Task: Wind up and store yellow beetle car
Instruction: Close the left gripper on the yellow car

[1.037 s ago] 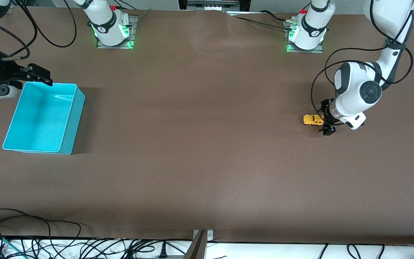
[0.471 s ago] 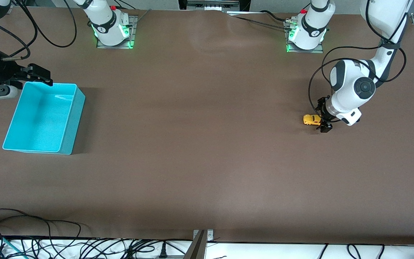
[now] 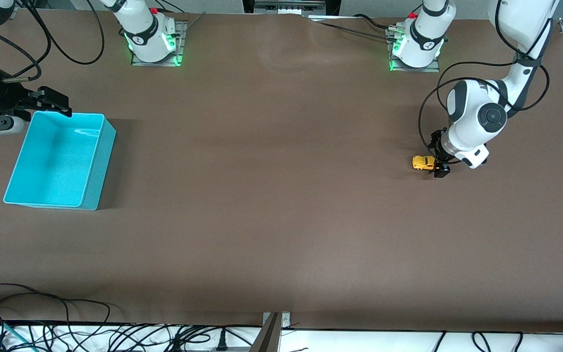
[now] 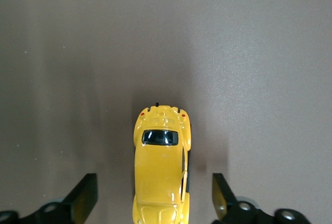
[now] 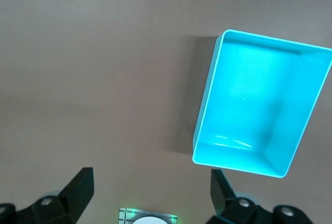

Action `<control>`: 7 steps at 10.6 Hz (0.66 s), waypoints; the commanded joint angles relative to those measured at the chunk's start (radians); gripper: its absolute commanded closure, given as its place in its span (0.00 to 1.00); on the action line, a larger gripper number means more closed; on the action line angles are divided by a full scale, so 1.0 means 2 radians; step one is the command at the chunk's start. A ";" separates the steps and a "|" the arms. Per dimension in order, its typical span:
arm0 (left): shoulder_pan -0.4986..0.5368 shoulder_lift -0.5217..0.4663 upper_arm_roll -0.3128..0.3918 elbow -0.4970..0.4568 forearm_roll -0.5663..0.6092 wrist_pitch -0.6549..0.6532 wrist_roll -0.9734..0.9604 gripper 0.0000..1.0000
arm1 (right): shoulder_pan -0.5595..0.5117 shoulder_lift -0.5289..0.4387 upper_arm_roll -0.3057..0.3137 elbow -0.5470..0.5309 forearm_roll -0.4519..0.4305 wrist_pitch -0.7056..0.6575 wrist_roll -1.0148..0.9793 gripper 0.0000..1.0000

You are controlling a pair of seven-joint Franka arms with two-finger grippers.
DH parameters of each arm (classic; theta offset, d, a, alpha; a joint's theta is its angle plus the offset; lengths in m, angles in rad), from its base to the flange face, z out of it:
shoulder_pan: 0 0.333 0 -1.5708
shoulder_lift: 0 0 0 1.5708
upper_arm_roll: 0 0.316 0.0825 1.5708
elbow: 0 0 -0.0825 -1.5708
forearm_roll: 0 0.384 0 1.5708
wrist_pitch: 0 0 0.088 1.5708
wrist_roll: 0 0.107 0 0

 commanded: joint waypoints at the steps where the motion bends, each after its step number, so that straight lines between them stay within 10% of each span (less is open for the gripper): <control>1: -0.003 -0.016 0.001 -0.015 0.016 0.006 -0.016 0.09 | 0.001 0.001 0.001 0.007 -0.007 -0.008 0.004 0.00; 4: -0.003 -0.018 0.001 -0.015 0.016 0.006 -0.016 0.42 | 0.001 0.001 0.001 0.007 -0.007 -0.008 0.004 0.00; 7: -0.004 -0.022 0.000 -0.013 0.016 0.005 -0.037 1.00 | 0.001 0.001 0.001 0.007 -0.007 -0.007 0.004 0.00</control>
